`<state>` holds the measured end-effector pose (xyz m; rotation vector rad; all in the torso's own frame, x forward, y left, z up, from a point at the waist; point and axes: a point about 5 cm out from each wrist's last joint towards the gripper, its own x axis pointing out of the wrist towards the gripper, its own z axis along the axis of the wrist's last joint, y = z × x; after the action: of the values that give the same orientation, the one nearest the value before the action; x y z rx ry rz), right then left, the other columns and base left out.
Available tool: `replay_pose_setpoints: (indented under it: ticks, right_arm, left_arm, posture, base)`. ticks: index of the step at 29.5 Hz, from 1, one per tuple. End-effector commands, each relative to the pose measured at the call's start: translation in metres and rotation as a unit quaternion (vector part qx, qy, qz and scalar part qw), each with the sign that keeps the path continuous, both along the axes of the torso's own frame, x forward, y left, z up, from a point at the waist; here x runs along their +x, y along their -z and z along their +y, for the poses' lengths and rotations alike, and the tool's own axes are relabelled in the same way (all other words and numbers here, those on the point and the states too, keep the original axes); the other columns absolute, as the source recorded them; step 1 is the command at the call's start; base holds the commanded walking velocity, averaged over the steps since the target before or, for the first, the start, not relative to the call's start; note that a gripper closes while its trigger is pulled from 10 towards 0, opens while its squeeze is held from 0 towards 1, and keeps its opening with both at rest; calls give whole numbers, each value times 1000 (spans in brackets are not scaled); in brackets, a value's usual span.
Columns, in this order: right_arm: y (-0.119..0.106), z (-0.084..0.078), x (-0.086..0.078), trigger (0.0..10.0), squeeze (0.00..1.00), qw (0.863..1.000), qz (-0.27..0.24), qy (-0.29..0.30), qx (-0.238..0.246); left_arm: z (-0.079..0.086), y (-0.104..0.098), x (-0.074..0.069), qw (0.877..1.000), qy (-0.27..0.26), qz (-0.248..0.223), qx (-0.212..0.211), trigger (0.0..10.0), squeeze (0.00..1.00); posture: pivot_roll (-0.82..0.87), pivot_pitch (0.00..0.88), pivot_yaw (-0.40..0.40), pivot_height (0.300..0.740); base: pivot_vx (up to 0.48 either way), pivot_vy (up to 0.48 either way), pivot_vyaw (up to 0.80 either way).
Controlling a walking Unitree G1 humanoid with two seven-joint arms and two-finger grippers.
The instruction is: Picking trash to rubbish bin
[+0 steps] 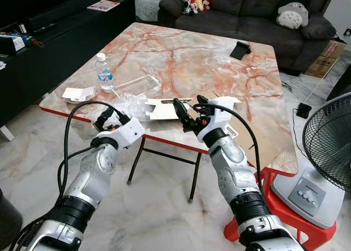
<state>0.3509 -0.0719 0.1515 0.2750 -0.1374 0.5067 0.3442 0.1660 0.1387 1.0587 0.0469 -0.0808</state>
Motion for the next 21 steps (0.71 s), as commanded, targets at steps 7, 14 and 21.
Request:
replay_pose_setpoints:
  ticks: [7, 14, 21]
  right_arm:
    - [-4, 1, 2, 10000, 0, 1000, -2, -3, 2]
    - [-4, 0, 1, 10000, 0, 1000, -3, -2, 4]
    - [-3, -2, -2, 10000, 0, 1000, -1, 0, 4]
  left_arm:
    - [3, 1, 12, 1000, -15, 12, 14, 10000, 0]
    - [1, 1, 20, 1000, -17, 14, 15, 10000, 0]
    - [2, -4, 30, 999, -22, 13, 18, 10000, 0]
  posture:
    - [-32, 0, -97, 740]
    - [-38, 0, -96, 740]
    - [-47, 24, -102, 740]
  base:
    - [0, 0, 0]
    - [0, 0, 0]
    - [0, 0, 0]
